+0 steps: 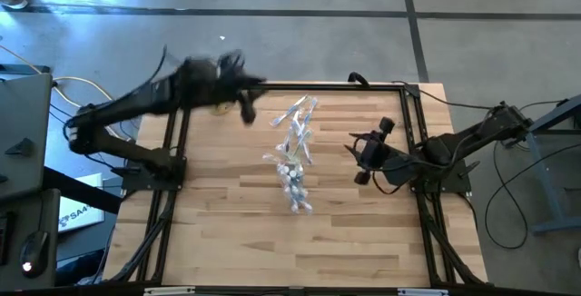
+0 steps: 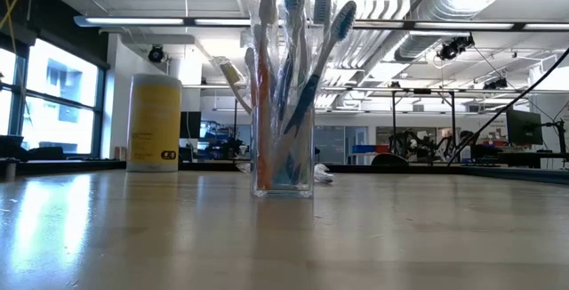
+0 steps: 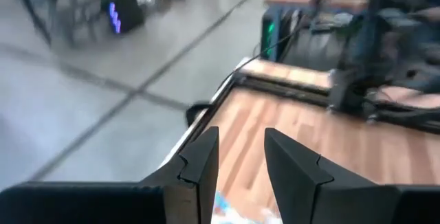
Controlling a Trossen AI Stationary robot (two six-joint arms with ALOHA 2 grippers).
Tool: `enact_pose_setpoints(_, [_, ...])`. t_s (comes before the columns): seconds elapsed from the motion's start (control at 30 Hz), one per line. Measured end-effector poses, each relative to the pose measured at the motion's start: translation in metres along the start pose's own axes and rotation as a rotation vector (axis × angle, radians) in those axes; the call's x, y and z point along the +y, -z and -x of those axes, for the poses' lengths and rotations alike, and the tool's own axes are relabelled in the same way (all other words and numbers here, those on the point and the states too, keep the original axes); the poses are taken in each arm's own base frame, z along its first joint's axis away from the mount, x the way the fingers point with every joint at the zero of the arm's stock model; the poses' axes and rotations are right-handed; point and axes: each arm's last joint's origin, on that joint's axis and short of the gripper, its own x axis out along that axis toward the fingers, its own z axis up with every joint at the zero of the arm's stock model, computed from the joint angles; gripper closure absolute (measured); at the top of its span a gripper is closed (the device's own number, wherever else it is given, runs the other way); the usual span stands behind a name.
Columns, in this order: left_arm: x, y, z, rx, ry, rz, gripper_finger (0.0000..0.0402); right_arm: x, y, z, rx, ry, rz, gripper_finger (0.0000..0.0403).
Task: Pick & Place toothbrushing station
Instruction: Put the blue toothbrush into the transparent organizer
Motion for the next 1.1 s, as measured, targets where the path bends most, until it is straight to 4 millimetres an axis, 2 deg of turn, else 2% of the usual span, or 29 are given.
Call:
enact_pose_setpoints(0.07, [0.024,-0.007,-0.02,0.046,0.013,0.043,0.0288,0.0,0.004,0.0,0.03,-0.039,-0.033,0.0259])
enact_pose_setpoints(0.2, [0.066,-0.003,-0.075,0.164,0.128,0.139,0.0288,0.0,0.012,0.001,0.097,-0.046,-0.061,0.0259])
enact_pose_setpoints(0.3, [0.094,0.013,-0.123,0.288,0.192,0.24,0.0288,-0.001,0.017,0.001,0.136,-0.032,-0.075,0.0259])
enact_pose_setpoints(0.43, [0.115,0.043,-0.182,0.47,0.275,0.363,0.0288,-0.003,0.023,0.001,0.179,-0.016,-0.08,0.0259])
enact_pose_setpoints(0.57, [0.113,0.06,-0.224,0.551,0.328,0.387,0.0288,-0.005,0.028,0.002,0.217,0.002,-0.073,0.0259])
enact_pose_setpoints(0.7, [0.1,0.07,-0.249,0.601,0.34,0.399,0.0288,-0.007,0.032,0.003,0.241,0.018,-0.068,0.0259])
enact_pose_setpoints(0.77, [0.091,0.073,-0.253,0.634,0.3,0.395,0.0288,-0.008,0.033,0.003,0.252,0.024,-0.065,0.0259])
enact_pose_setpoints(0.93, [0.068,0.086,-0.259,0.722,0.048,0.268,0.0288,-0.009,0.036,0.004,0.27,0.035,-0.074,0.0259])
enact_pose_setpoints(1.1, [0.054,0.097,-0.265,0.772,0.002,0.222,0.0288,-0.009,0.036,0.004,0.27,0.035,-0.076,0.0259])
